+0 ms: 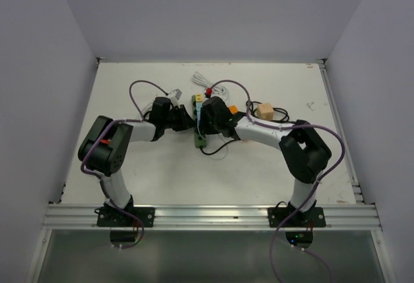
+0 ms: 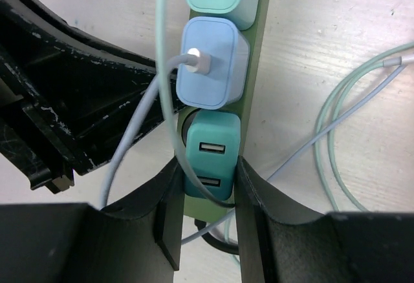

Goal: Pull the plug off the socket

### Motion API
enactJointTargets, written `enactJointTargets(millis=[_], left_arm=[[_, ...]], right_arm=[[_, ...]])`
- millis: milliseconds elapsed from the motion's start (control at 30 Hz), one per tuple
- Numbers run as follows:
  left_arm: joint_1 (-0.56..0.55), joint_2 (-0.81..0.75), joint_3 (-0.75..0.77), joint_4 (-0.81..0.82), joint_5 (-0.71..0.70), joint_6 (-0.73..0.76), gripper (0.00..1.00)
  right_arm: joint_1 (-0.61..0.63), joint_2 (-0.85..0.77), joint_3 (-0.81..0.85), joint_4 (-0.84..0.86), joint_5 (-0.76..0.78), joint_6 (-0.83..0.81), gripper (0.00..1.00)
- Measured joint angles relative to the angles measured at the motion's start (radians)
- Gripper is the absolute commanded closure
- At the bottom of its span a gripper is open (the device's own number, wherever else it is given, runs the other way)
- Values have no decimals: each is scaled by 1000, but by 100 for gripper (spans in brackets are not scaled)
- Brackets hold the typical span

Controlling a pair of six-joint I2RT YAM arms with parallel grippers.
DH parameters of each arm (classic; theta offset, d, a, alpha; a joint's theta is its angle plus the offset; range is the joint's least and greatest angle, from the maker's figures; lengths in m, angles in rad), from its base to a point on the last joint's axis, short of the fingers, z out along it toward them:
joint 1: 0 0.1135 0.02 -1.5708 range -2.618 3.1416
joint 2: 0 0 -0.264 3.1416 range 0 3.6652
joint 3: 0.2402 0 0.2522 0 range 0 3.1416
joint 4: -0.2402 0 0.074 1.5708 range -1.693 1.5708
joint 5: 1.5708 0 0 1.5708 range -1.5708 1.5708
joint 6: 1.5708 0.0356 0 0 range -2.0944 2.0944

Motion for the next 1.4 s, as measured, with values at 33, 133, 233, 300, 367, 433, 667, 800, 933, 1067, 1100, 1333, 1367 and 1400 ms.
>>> enactJointTargets(millis=[33,133,233,300,367,433,667,800,933,1067,1100,1333,1367,1400], left_arm=[[0,0,0,0,1,2,100],[0,2,5,0,4,5,100],[0,2,5,0,5,5,100],[0,2,5,-2,5,5,100],[1,3,5,-4,5,5,100],[1,4,7,-5,5,6,100],[2,6,15,-19,8,10,100],[2,8,20,-26,11,14,100],[2,9,23,-26,14,15,100],[1,14,33,-27,16,21,100],[1,16,35,-27,18,22,100],[3,19,37,-32,18,27,100],[3,20,37,-32,18,27,100],[3,20,39,-34,19,27,100]], right_arm=[[-18,-13,-30,36,-40,23,75],[-59,-35,-86,104,-128,61,75],[-65,-34,-80,95,-148,58,74],[-56,-17,-37,47,-133,42,72],[-34,15,35,-39,-92,17,71],[-13,47,106,-123,-42,-3,71],[25,99,212,-245,48,-28,70],[9,66,146,-171,7,-12,70],[-65,-5,-16,16,-147,59,71],[-114,-26,-71,88,-255,94,70],[-113,-22,-62,77,-254,88,70],[-34,86,196,-224,-89,-6,69],[-21,105,232,-263,-60,-16,68],[-10,120,262,-295,-35,-25,68]])
